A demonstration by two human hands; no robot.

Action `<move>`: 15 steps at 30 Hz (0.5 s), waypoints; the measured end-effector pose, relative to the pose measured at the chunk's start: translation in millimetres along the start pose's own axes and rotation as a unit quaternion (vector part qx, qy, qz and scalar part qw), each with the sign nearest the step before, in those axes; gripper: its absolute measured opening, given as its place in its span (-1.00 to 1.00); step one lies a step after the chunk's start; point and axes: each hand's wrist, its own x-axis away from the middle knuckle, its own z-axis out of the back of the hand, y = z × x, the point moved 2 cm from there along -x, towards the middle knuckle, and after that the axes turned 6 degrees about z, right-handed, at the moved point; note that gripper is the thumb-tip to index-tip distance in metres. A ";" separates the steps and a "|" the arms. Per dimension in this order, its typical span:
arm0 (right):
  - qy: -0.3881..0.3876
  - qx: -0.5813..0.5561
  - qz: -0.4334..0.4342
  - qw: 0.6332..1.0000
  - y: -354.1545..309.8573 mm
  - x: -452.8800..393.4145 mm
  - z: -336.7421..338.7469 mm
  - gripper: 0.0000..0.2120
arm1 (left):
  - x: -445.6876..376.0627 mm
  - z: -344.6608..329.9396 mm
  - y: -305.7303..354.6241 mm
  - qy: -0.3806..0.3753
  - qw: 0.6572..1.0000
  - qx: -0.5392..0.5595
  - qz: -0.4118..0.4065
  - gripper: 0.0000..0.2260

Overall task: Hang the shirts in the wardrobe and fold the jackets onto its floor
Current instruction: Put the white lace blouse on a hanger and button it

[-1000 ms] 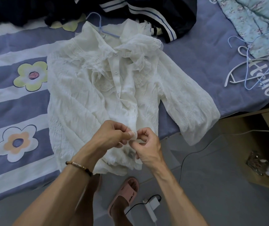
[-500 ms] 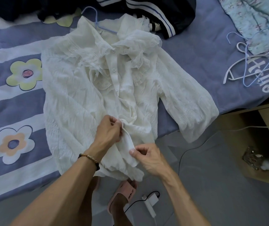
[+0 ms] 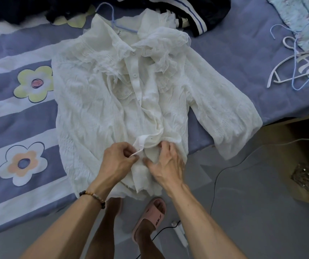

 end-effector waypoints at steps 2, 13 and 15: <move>0.007 0.000 0.052 0.999 -5.5 -5.0 -3.6 -0.78 | 4.0 1.3 -4.9 -0.001 1.000 -0.003 0.006 -0.91; 0.000 -0.480 -0.233 0.846 80.4 8.8 73.3 -0.51 | 19.0 -32.0 42.8 -0.087 0.994 0.038 -0.047 -0.76; -0.014 -0.499 -0.207 0.841 76.9 12.3 79.6 -0.54 | 24.0 -37.0 52.8 -0.081 0.994 0.060 -0.043 -0.75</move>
